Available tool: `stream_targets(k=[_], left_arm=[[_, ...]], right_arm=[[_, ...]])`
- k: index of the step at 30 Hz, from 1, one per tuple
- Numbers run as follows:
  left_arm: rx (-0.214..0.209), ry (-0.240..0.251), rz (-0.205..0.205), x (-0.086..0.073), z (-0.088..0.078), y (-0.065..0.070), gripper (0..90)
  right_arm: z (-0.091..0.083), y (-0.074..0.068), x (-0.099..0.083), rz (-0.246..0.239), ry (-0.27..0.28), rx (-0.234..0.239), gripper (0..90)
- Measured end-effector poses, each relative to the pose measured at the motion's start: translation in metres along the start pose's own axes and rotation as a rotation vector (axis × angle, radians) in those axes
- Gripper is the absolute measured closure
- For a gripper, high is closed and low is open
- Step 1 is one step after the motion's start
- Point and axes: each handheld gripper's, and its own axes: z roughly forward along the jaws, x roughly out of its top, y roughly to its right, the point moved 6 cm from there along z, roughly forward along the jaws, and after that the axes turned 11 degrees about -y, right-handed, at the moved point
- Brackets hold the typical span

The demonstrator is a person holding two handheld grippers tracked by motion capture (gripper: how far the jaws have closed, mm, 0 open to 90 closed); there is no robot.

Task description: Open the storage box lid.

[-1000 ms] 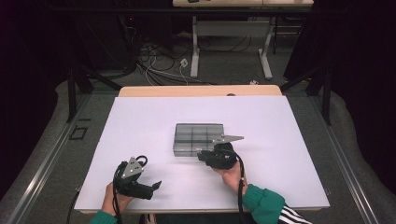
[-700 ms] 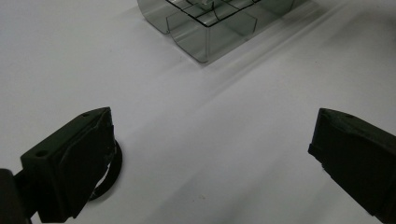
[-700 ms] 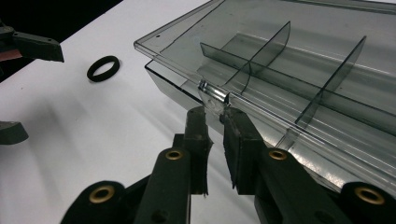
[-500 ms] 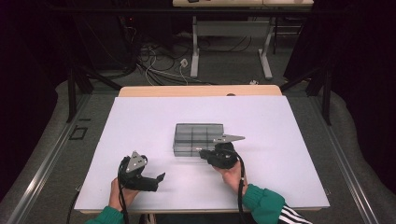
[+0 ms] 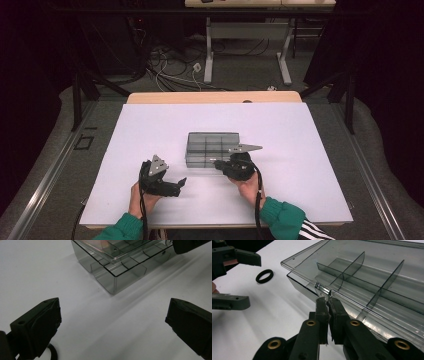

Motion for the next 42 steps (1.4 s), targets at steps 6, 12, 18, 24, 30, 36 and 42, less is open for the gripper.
stream_targets(k=[6,12,18,24,30,36,42], left_arm=[[0.001,0.051,0.007,0.016,0.001,0.002,13.4],[0.010,0.047,0.027,0.024,0.008,0.006,21.7],[0.022,0.043,0.030,0.029,0.014,0.008,31.8],[0.029,0.028,0.025,0.032,0.018,0.007,40.7],[0.038,0.012,0.027,0.033,0.022,0.008,46.9],[0.056,-0.001,0.019,0.032,0.026,0.007,53.4],[0.052,0.010,0.027,0.034,0.027,0.009,56.1]], right_arm=[[0.000,0.000,-0.001,-0.003,0.002,0.002,86.7],[-0.001,0.000,0.000,0.003,0.009,0.001,86.9],[-0.001,-0.001,0.000,0.001,0.005,0.001,87.0],[-0.002,0.000,0.000,0.000,0.010,-0.004,87.1],[-0.002,0.000,0.000,0.000,0.005,-0.005,87.2],[-0.002,0.000,0.000,-0.001,0.008,-0.007,87.3],[-0.002,0.000,0.000,0.003,0.005,-0.007,87.4]])
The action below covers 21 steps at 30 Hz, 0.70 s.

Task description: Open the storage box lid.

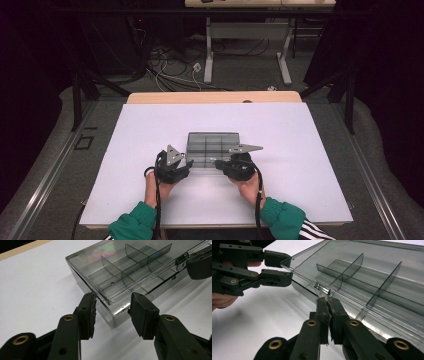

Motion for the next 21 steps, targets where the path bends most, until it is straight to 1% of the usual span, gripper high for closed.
stream_targets(k=[1,2,3,5,8,12,17,21], left_arm=[[0.003,0.001,-0.002,0.0000,0.0004,0.0000,56.3],[0.001,0.006,-0.012,-0.0002,0.0006,0.0001,56.9],[-0.006,0.008,-0.011,-0.0003,0.0007,-0.0002,56.9],[-0.008,0.015,-0.019,-0.0003,0.0008,-0.0006,57.5],[-0.011,0.015,-0.016,-0.0008,0.0006,-0.0011,58.0],[-0.019,0.022,-0.025,-0.0016,0.0007,-0.0010,58.7],[-0.021,0.042,-0.025,-0.0016,0.0002,-0.0018,59.6],[-0.025,0.048,-0.028,-0.0019,0.0002,-0.0020,60.0]], right_arm=[[0.0001,0.0001,-0.0002,0.000,-0.002,0.000,87.4],[0.0004,0.0005,-0.0004,-0.003,-0.003,0.000,87.4],[0.0011,0.0004,-0.0002,-0.002,0.005,0.003,87.4],[0.0005,0.0003,-0.0003,-0.003,0.000,0.001,87.4],[0.0002,0.0007,-0.0004,-0.002,-0.002,-0.001,87.3],[0.0000,0.0012,-0.0005,-0.002,-0.002,0.001,87.3],[-0.0015,0.0011,-0.0003,-0.015,0.003,0.001,85.6],[-0.0055,0.0028,-0.0028,-0.033,-0.017,-0.015,83.3]])
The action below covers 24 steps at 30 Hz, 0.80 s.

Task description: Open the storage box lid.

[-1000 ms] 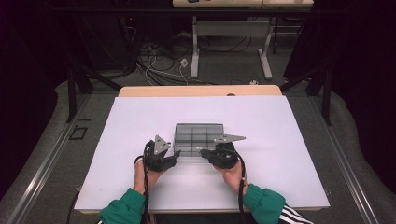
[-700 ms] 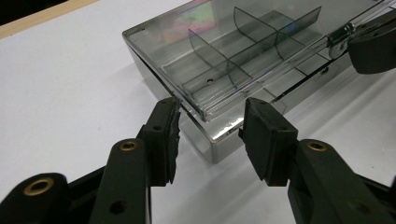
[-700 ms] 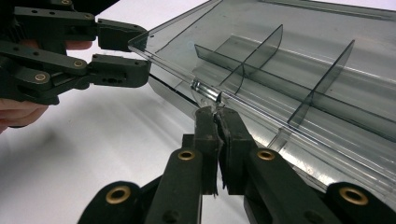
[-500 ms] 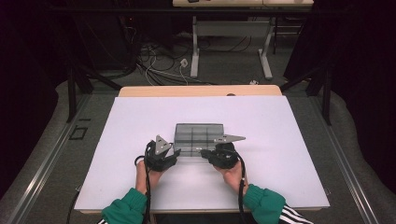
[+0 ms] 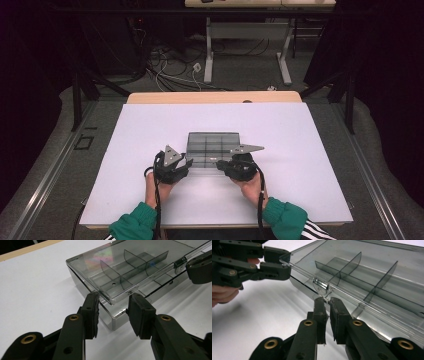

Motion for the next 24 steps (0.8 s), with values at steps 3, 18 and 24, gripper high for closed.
stream_targets(k=[3,18,24], left_arm=[[-0.001,0.007,0.001,0.000,0.000,0.000,60.2],[0.001,0.043,-0.003,0.001,-0.003,-0.002,62.0],[-0.001,0.048,-0.003,0.002,-0.003,-0.002,62.4]], right_arm=[[-0.005,0.003,-0.002,-0.017,-0.007,-0.014,82.7],[-0.033,0.028,-0.014,-0.045,-0.030,-0.096,74.7],[-0.041,0.035,-0.017,-0.065,-0.029,-0.148,71.1]])
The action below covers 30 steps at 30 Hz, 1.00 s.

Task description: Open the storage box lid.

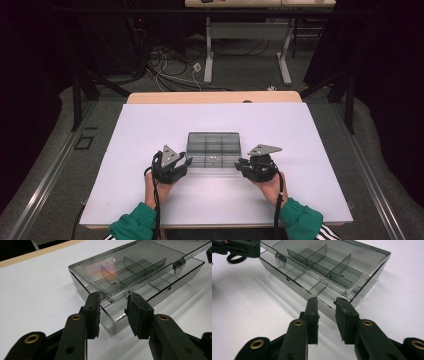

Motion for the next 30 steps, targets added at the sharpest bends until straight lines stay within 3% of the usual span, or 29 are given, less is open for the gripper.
stream_targets(k=[7,13,22,30], left_arm=[[-0.003,0.003,0.003,0.000,0.000,0.000,62.6],[-0.004,0.006,0.003,0.000,0.000,0.000,62.6],[0.000,0.013,0.013,0.002,-0.001,0.000,62.0],[0.014,-0.012,0.026,0.002,0.001,-0.001,57.2]], right_arm=[[0.000,0.009,0.001,0.010,0.021,-0.004,66.0],[0.003,0.015,0.005,-0.014,0.036,-0.050,64.5],[0.005,0.014,0.010,-0.044,0.061,-0.071,65.5],[0.005,0.014,0.011,-0.051,0.070,-0.073,65.9]])
